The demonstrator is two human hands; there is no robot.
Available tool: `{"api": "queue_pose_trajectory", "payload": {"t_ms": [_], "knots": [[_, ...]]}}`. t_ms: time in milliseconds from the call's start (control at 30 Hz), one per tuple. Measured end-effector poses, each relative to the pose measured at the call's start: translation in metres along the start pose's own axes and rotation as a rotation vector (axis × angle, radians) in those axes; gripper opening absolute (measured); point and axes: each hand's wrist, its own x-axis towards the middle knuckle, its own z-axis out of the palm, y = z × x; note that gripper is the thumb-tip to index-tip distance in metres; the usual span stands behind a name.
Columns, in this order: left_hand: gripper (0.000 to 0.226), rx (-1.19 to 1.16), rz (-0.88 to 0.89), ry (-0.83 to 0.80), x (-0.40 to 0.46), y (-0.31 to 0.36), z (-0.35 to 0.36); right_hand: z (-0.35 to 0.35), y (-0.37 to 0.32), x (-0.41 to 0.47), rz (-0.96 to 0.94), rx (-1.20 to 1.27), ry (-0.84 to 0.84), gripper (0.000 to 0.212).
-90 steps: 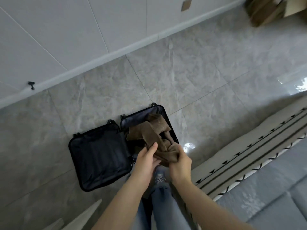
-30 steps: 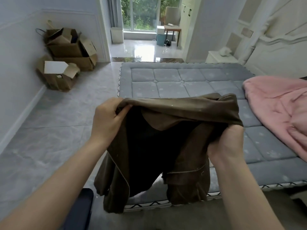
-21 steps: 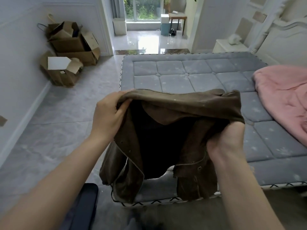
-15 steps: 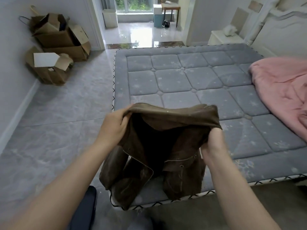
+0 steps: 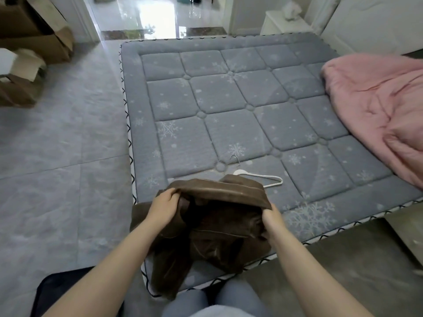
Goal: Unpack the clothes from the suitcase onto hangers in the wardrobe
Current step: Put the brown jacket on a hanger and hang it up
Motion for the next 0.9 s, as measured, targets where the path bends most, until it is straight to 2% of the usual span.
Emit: {"api": "queue_pose_trajectory", "payload": {"t_ms": [100,233,333,433,533,600,700,800,900], "knots": [[0.036,-0.058,-0.065,-0.054,0.01,0.006,0.009,-0.005,0.004,0.016,0.15,0.046,0.064,0.035],[0.032,-0.208,-0.138,-0.101,0.019,0.036,0.014,-0.015,-0.003,0.038,0.109,0.001,0.198,0.035],[0.031,-0.481,-0.344,-0.122,0.023,0.065,0.024,-0.026,-0.005,0.058,0.094,-0.109,0.27,0.044],[0.032,-0.698,-0.56,-0.24,0.022,0.085,0.034,-0.036,-0.002,0.073,0.1,-0.227,0.294,0.061],[0.03,-0.762,-0.634,-0.309,0.035,0.105,0.049,-0.047,-0.004,0.094,0.137,-0.286,0.205,0.076],[0.031,-0.745,-0.665,-0.259,0.05,0.117,0.058,-0.053,-0.01,0.107,0.156,-0.257,0.1,0.089],[0.034,-0.554,-0.657,-0.137,0.08,0.125,0.072,-0.058,-0.021,0.124,0.101,-0.285,-0.033,0.103],[0.033,-0.442,-0.642,-0.094,0.101,0.122,0.092,-0.054,-0.031,0.146,-0.016,-0.219,-0.097,0.09],[0.033,-0.428,-0.655,-0.13,0.114,0.12,0.112,-0.044,-0.041,0.177,-0.063,-0.185,-0.153,0.071]]}}
